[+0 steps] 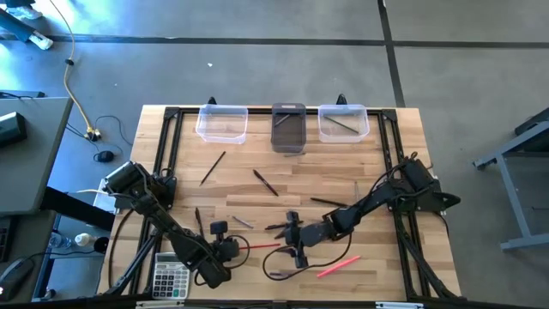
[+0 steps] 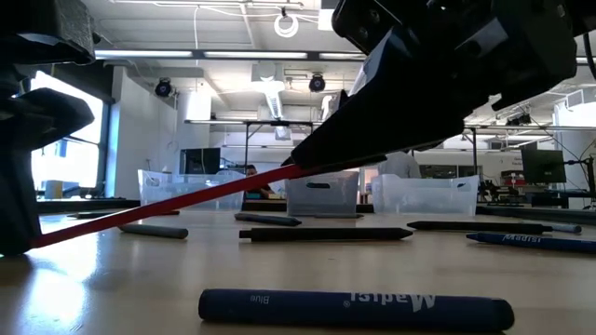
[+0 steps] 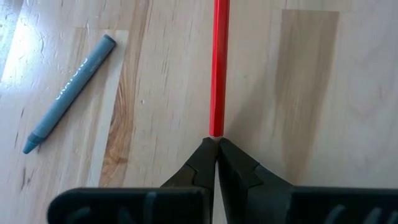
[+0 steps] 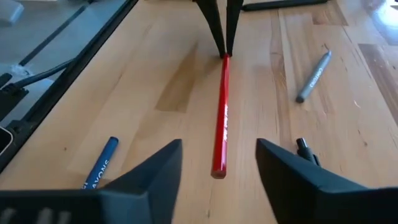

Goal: Sort crayons/erasers/pens/pencils in bins
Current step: Put the red pencil into the right transparent bin

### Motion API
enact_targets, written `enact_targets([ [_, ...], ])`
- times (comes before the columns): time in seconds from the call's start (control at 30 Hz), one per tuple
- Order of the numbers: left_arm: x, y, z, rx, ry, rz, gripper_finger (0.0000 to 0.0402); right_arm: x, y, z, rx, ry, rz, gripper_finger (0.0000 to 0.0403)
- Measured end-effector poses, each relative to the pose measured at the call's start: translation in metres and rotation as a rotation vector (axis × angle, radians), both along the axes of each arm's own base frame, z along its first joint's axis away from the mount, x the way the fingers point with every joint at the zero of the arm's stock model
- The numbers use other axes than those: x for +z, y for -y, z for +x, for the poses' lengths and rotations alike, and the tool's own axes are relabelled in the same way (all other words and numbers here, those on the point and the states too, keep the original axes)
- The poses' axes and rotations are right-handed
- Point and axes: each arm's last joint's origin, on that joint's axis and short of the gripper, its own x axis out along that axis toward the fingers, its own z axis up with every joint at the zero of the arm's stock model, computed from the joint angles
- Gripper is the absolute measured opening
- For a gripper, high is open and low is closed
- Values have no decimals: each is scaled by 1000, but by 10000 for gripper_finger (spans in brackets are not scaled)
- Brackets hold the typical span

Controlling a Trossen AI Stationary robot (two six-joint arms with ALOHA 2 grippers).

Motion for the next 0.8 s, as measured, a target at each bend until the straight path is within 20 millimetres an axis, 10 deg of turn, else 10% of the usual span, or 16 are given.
enact_targets([
  [0.27,0,0,0,2,4,6,0,-2,1,-1,-12,-15,-11,84],
  [0.8,0,-1,0,20,12,4,0,-2,1,-1,-18,-18,-19,20],
])
